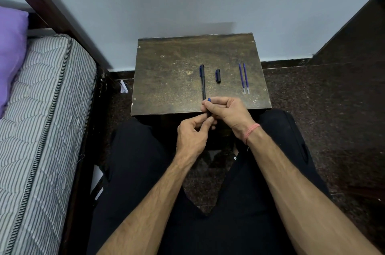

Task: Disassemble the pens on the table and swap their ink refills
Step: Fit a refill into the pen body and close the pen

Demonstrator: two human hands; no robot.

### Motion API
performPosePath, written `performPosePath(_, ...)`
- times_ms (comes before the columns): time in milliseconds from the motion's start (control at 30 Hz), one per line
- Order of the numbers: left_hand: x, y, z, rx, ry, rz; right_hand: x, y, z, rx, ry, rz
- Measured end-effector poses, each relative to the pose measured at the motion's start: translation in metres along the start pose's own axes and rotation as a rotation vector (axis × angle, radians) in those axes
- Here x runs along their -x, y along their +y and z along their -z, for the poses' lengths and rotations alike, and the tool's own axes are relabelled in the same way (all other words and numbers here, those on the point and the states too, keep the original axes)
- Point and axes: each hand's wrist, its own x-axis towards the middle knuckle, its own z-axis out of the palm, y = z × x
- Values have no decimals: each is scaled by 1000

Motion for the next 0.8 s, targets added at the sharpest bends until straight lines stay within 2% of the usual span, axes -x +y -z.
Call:
performPosePath(67, 0, 1, 0, -22, 39, 6, -1, 4, -4, 12, 63, 10)
performPosePath(267, 8, 6, 0, -306, 190, -68, -5, 14, -24, -9, 268, 40)
performPosePath(400, 2, 6, 3, -165, 146, -43, -11, 4, -18, 31, 176, 79)
performPosePath(467, -1, 5, 5, -109, 154, -41, -23, -9, -3, 103, 207, 156)
performPosePath(567, -2, 2, 8, -67, 144, -49, -51, -34, 19, 642, 447, 296)
performPosePath(600, -2, 2, 8, -56, 138, -47, -60, -41, 23, 822, 477, 330)
performPosePath(700, -2, 1, 9, -26, 128, -23, -82, -55, 24, 1204, 374, 334)
performPosePath(800, -1, 1, 8, -3, 104, -3, -91, -67, 19, 1391, 279, 302)
